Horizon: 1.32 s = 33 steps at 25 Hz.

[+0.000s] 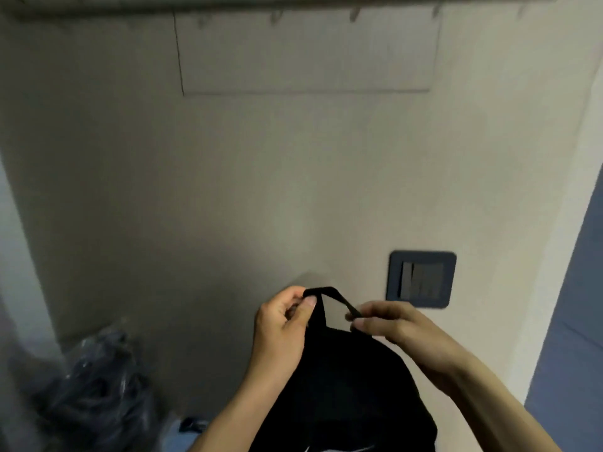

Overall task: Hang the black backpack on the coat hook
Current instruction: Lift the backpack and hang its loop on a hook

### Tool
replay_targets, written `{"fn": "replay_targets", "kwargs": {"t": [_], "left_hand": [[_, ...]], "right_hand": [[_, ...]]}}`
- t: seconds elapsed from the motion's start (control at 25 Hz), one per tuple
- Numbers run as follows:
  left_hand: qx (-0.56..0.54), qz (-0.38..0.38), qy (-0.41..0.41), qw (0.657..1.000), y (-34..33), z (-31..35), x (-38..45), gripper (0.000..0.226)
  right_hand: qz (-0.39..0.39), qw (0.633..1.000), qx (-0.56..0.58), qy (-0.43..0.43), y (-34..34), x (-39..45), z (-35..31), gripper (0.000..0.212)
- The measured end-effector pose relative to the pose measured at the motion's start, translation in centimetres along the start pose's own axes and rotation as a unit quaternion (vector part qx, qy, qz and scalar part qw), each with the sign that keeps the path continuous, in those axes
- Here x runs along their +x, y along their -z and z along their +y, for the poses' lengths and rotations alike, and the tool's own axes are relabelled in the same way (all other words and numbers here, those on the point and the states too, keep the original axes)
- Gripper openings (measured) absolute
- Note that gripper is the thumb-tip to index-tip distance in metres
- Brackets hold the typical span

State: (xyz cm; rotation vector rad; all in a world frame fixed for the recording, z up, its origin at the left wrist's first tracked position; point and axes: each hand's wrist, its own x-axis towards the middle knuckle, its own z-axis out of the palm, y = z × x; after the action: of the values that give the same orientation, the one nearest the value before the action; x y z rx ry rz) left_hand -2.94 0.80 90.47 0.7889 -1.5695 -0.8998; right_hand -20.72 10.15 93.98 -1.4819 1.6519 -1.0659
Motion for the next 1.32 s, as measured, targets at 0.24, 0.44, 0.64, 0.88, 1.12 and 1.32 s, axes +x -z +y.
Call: {"fn": "replay_targets", "kwargs": {"t": [0.24, 0.44, 0.64, 0.88, 1.12, 1.32], "left_hand": [[0.005, -0.013, -0.075, 0.997, 2.6, 7.9, 8.4, 0.01], [0.038, -0.046, -0.164, 0.985, 5.4, 17.8, 15.5, 0.012], [0.07, -0.053, -0.227, 0.97, 4.1, 27.8, 22.1, 0.016], [0.125, 0.001, -0.257, 0.958, 0.7, 36.2, 28.5, 0.02], [0.118, 0.058, -0.247, 0.96, -1.8, 41.1, 34.6, 0.016], [0.143, 0.08, -0.177, 0.97, -2.9, 41.3, 38.9, 0.029]], "right_hand": [[0.108, 0.986, 0.046, 0.116, 2.5, 3.4, -9.4, 0.026], [0.213, 0.954, 0.039, 0.206, 5.0, 5.4, -19.7, 0.026], [0.277, 0.921, 0.0, 0.273, 11.8, 6.6, -28.8, 0.024], [0.293, 0.908, -0.054, 0.293, 20.5, 9.5, -36.2, 0.028], [0.331, 0.9, -0.035, 0.282, 25.8, 13.6, -42.0, 0.016], [0.368, 0.897, -0.079, 0.231, 26.9, 18.0, -44.2, 0.024]]}}
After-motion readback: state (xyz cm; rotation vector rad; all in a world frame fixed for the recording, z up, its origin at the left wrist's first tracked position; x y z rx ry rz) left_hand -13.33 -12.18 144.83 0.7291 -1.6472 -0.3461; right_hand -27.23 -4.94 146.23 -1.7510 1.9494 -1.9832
